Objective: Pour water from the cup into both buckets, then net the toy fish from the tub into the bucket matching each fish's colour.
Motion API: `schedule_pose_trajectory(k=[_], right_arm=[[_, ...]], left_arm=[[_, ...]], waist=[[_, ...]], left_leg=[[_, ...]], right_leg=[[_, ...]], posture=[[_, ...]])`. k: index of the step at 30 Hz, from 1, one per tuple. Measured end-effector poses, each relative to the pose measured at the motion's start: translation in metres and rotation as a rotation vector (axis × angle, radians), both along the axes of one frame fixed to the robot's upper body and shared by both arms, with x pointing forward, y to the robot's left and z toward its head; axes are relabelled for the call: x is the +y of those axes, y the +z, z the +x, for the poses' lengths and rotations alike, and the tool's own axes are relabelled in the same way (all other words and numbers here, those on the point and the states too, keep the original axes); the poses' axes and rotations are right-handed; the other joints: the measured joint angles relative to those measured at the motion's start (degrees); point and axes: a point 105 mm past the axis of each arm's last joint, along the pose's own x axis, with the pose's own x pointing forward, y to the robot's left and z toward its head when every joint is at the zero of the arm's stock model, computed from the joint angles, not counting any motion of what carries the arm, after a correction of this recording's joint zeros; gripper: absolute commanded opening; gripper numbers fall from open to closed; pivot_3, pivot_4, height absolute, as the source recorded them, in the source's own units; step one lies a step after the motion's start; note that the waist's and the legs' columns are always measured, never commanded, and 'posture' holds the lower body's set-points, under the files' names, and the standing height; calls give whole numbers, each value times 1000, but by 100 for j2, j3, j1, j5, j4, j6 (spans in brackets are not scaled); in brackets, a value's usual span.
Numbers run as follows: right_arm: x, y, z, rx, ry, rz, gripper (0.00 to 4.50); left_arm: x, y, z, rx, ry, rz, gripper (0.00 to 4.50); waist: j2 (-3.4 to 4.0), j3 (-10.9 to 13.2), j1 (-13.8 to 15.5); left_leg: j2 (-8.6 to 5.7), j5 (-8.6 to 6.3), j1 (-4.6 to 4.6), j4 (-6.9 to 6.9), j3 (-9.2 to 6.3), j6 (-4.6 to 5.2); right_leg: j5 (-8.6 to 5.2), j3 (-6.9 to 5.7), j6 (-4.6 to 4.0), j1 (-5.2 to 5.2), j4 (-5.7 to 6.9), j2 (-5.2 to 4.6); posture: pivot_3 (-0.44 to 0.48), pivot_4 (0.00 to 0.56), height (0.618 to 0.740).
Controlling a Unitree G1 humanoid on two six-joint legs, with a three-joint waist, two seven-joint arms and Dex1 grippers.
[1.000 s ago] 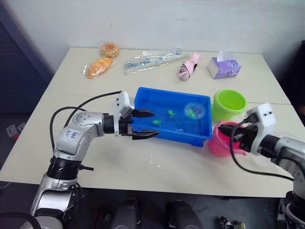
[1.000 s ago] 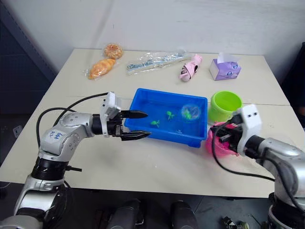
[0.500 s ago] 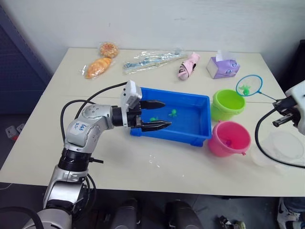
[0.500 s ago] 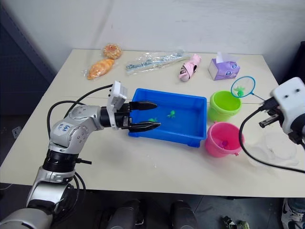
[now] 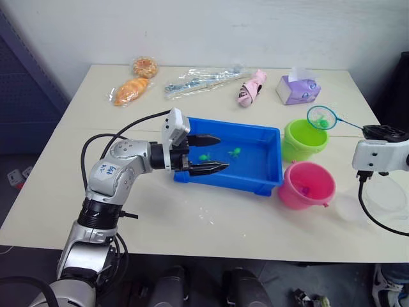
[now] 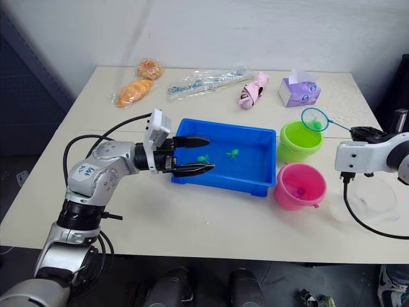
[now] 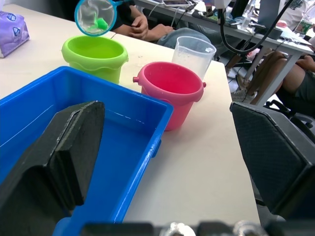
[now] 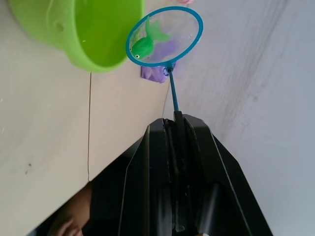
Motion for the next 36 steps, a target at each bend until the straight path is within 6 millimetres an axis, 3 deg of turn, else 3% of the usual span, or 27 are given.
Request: schedule_pose_trajectory(k=[5, 12, 16, 21, 26, 28, 30, 34, 36], right_arm=[[11, -15, -1, 54, 57, -50, 0], [-4, 14, 7, -57, 0, -81, 0], [10, -12, 4, 45, 67, -98, 0], [1, -16, 3, 72, 24, -97, 0], [2, 4, 6, 0, 20, -72, 0], [9, 8, 7, -27, 37, 53, 0], [25, 5, 9, -16, 63, 328, 0], [66, -12, 6, 137, 97, 846, 0], [78, -16, 3, 189, 86, 971, 0]], left_arm=[[1, 0, 1, -2, 5, 5, 4374], [2, 5, 3, -30, 9, 19, 4374], [2, 5, 2, -37, 8, 23, 4374], [2, 5, 2, -41, 7, 26, 4374], [2, 5, 2, -42, 6, 27, 4374], [2, 4, 2, -41, 6, 29, 4374], [7, -1, 2, -40, 14, 55, 4374], [25, -22, 3, 14, 64, 105, 4374], [28, -29, 1, 39, 77, 111, 4374]], waist=[[0, 0, 1], [1, 0, -10], [1, 0, -2], [1, 0, 0], [2, 0, -15], [-1, 0, -14], [-1, 0, -24], [3, -1, -6], [3, -1, 1]], left_leg=[[-1, 0, -1, 2, 1, 1], [1, 0, 2, 0, 1, 0], [2, 0, 0, 1, 0, 0], [-1, 0, 0, 4, -1, 1], [3, 0, 2, 3, 0, 0], [7, 1, 2, 4, -3, -1], [9, 1, 3, 5, -2, -1], [11, 1, 2, 3, -11, -3], [8, 0, -1, 4, -16, -1]], right_leg=[[0, 0, 0, 0, 0, -1], [0, 1, -1, -1, 1, 0], [0, 0, -1, -1, 2, 1], [0, 0, -1, 1, 3, -2], [0, 1, -1, -1, 5, 2], [0, -2, -2, 4, 2, 7], [0, -1, -2, 4, 3, 9], [1, -4, -3, 1, 10, 8], [1, -4, -3, 2, 8, 2]], posture=[[0, 150, 739], [0, 150, 739], [0, 150, 739], [0, 150, 739], [0, 150, 739], [0, 150, 739], [0, 150, 739], [0, 150, 739], [0, 150, 739]])
